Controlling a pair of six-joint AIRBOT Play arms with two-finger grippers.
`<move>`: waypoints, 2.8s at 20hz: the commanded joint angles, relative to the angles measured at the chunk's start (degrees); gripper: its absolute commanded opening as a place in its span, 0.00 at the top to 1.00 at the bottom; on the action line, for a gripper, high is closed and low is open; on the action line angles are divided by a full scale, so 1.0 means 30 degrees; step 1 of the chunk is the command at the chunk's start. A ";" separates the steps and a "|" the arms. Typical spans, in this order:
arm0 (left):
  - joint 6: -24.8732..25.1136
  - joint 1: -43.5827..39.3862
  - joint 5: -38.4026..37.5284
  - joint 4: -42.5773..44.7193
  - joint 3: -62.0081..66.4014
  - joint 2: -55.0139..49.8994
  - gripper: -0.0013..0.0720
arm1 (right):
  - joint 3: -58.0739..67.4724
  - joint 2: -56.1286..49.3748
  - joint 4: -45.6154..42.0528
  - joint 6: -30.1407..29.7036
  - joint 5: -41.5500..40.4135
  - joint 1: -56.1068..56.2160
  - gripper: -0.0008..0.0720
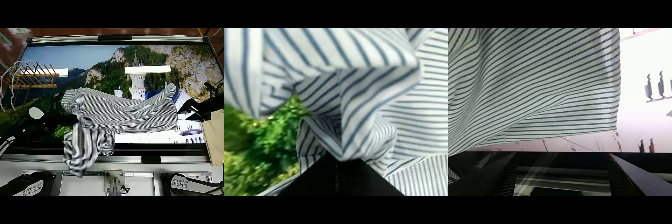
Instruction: Fold the shirts.
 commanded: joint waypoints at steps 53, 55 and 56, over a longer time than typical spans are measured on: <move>0.4131 -1.1089 0.2244 -0.8298 0.4532 -0.3854 0.93 | 1.0200 -0.6557 0.4007 0.3723 -0.9267 0.4029 0.89; 0.4371 -1.1606 0.2288 -0.8772 0.6368 -0.5326 0.93 | 1.1322 -0.7198 0.3956 0.3927 -0.9464 0.4575 0.89; 0.4357 -1.1701 0.2295 -0.8765 0.7111 -0.5923 0.93 | 1.1657 -0.7380 0.3934 0.4138 -0.9624 0.4707 0.89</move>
